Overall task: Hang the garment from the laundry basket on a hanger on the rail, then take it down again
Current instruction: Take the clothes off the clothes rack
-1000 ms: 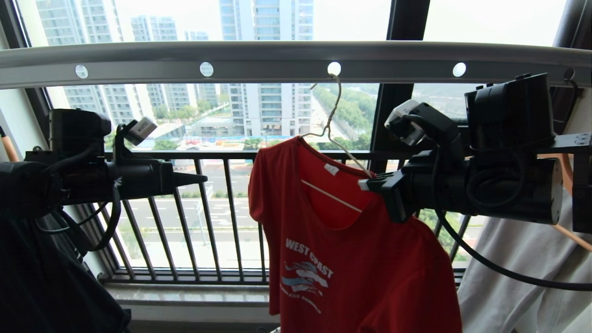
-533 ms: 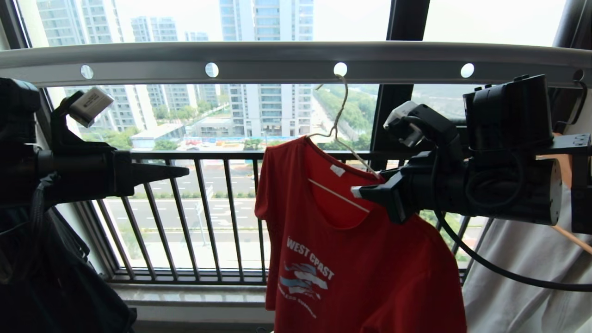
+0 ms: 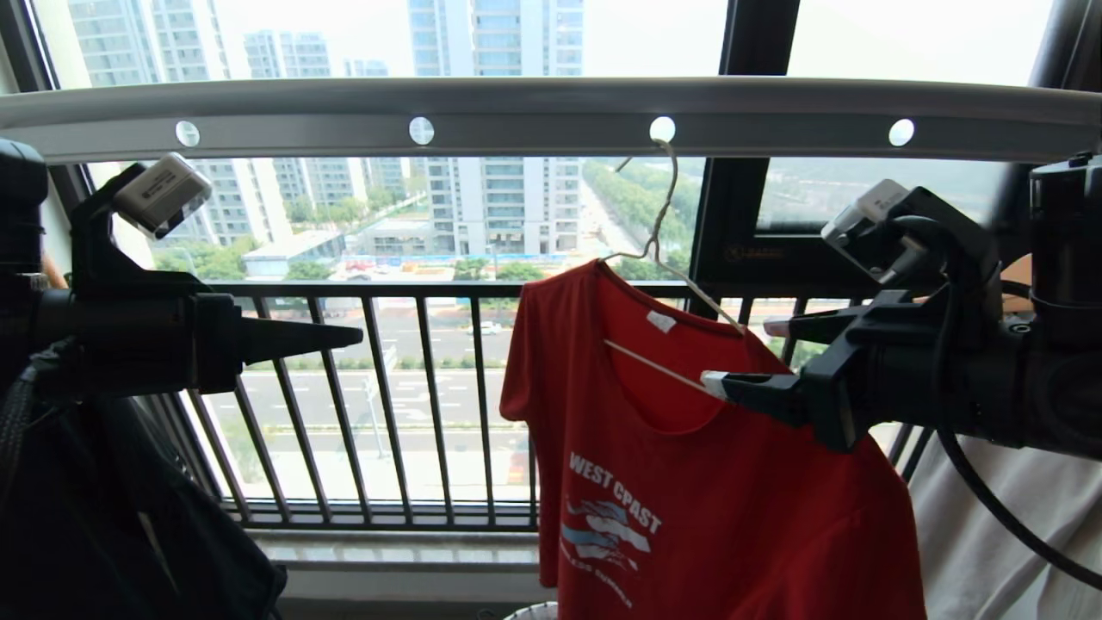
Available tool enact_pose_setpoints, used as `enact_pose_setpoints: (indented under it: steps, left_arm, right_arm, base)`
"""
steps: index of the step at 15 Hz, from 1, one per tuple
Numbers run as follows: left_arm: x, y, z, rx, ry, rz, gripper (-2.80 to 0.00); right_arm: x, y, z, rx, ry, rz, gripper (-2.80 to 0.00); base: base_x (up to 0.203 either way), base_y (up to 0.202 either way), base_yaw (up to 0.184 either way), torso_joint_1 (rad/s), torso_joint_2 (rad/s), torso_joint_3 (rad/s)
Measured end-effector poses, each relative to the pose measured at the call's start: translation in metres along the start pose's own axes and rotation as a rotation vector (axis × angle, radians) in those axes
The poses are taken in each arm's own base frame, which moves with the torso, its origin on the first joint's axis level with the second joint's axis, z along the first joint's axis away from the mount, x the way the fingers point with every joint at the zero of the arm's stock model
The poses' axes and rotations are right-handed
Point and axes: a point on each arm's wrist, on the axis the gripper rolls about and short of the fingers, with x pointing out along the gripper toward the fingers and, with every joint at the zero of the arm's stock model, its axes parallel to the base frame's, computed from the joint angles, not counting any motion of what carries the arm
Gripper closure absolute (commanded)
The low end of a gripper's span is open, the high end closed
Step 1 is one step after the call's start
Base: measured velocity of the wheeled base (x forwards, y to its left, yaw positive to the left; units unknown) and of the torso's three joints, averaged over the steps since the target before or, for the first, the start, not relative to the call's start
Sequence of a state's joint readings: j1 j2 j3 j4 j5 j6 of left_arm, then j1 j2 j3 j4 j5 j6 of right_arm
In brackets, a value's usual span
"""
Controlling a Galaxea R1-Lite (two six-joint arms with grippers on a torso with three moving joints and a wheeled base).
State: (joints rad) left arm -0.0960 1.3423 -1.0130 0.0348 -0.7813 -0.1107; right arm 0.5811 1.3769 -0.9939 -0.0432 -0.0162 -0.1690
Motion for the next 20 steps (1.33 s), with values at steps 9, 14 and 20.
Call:
enact_pose_setpoints:
  steps: [9,14,20]
  left_arm:
    - [-0.024,-0.033,-0.024,0.056,-0.015,-0.044,0.0]
    - [-0.063,-0.062,-0.059,0.08,-0.076,-0.021,0.0]
    - [-0.137,-0.123,-0.116,0.042,-0.235,-0.056,0.0]
  right_arm:
    - [-0.124,-0.006,-0.029,0.042,-0.175,-0.14,0.0]
    - [-0.175,-0.003,-0.045,0.152,-0.197,-0.226,0.0]
    - [-0.235,0.013,-0.072,0.225,-0.234,-0.507,0.0]
  base:
    - [0.0,0.0,0.0,0.0,0.0,0.0]
    - [0.0,0.0,0.0,0.0,0.0,0.0]
    - [0.0,0.0,0.0,0.0,0.0,0.0]
